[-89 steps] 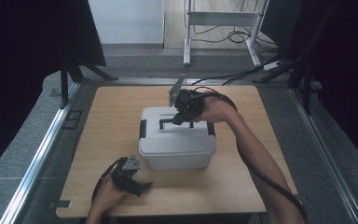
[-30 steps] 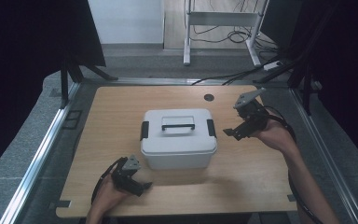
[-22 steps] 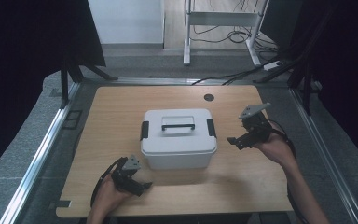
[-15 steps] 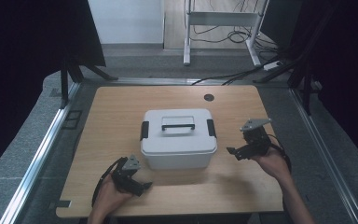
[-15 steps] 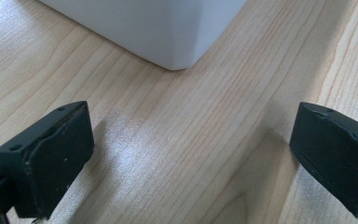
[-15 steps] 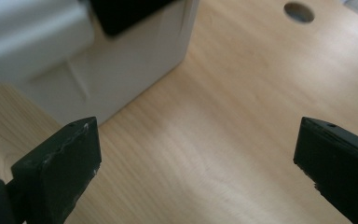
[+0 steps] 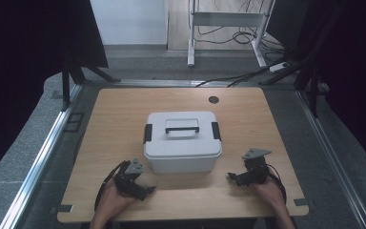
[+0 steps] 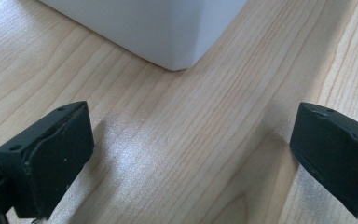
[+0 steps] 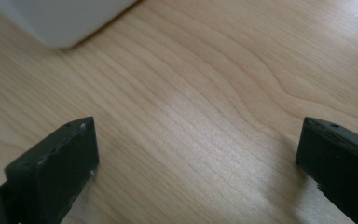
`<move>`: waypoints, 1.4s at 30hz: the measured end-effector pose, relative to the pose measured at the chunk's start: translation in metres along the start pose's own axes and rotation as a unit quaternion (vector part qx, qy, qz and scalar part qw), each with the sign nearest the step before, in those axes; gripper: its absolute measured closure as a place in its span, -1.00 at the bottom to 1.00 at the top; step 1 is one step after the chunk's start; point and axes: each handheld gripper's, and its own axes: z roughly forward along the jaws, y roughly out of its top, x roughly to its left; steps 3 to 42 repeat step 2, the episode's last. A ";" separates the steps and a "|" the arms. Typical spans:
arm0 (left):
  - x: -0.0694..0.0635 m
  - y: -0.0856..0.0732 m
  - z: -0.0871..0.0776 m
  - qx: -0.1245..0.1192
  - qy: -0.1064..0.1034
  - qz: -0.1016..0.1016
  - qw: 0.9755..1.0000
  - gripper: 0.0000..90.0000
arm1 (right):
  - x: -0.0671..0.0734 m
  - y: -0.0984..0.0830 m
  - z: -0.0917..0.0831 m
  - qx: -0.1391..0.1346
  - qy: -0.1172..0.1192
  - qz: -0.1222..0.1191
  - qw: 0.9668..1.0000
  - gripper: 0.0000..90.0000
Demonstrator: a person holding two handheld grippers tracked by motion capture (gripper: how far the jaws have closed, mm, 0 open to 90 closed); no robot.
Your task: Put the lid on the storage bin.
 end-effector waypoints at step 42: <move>0.000 0.000 0.000 0.000 0.001 -0.001 1.000 -1.00 | 0.000 -0.001 0.000 0.000 -0.002 -0.001 1.000 -1.00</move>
